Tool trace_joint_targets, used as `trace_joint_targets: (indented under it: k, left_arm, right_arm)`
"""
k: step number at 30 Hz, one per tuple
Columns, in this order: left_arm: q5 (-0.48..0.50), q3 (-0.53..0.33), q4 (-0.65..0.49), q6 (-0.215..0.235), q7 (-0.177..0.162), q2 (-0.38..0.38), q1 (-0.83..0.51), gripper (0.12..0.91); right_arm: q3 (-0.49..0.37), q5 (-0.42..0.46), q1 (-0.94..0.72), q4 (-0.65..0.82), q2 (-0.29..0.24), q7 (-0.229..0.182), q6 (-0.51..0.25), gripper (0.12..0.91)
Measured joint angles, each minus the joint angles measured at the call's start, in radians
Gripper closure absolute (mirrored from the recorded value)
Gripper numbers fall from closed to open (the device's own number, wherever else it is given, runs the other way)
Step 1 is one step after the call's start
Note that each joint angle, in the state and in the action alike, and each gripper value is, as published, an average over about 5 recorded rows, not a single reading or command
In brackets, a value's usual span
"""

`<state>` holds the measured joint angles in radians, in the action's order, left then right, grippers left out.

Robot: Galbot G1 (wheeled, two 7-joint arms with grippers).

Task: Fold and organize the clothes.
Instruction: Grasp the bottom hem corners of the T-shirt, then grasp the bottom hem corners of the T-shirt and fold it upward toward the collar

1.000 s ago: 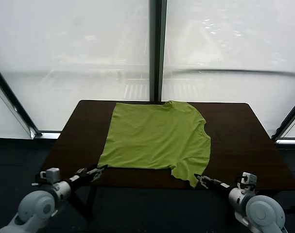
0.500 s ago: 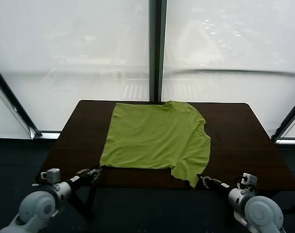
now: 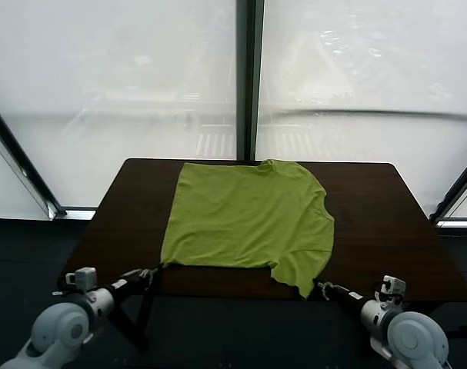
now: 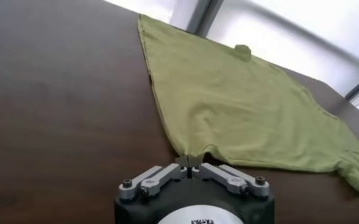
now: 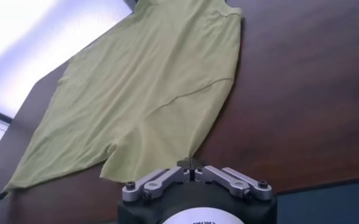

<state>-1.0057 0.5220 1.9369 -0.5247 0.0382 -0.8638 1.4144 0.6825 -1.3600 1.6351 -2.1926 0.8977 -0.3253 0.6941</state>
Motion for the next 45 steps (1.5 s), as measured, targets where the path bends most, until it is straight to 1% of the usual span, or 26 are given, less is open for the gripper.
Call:
trace_joint_targets:
  k: [5,10,17,22,28,36,45]
  left_arm:
    - [-0.002,0.025,0.046,-0.005,-0.01,0.022,0.039,0.88]
    - [0.005,0.055,0.088,-0.008,-0.011,0.038,0.087,0.88]
    - [0.001,0.099,0.135,-0.009,-0.009,0.044,0.154,0.88]
    - [-0.014,0.125,0.155,-0.009,-0.01,0.046,0.168,0.88]
    - [-0.04,0.132,0.167,-0.005,-0.019,0.04,0.156,0.88]
    - [-0.079,0.119,0.14,0.002,-0.044,0.001,0.097,0.88]
    - [-0.09,0.1,0.096,0.01,-0.05,-0.021,0.026,0.88]
  right_arm:
    - [0.011,-0.004,0.033,-0.023,-0.009,-0.004,0.001,0.886]
    - [0.016,-0.008,0.038,-0.027,-0.012,-0.004,0.002,0.886]
    - [0.029,-0.028,0.02,-0.035,-0.024,-0.004,0.0,0.886]
    - [0.045,-0.053,-0.014,-0.018,-0.037,-0.001,-0.004,0.886]
    - [0.031,-0.064,-0.102,0.033,-0.041,-0.001,-0.007,0.886]
    - [-0.012,-0.064,-0.253,0.125,-0.035,0.001,-0.008,0.886]
    - [-0.056,-0.051,-0.375,0.201,-0.016,-0.002,-0.008,0.886]
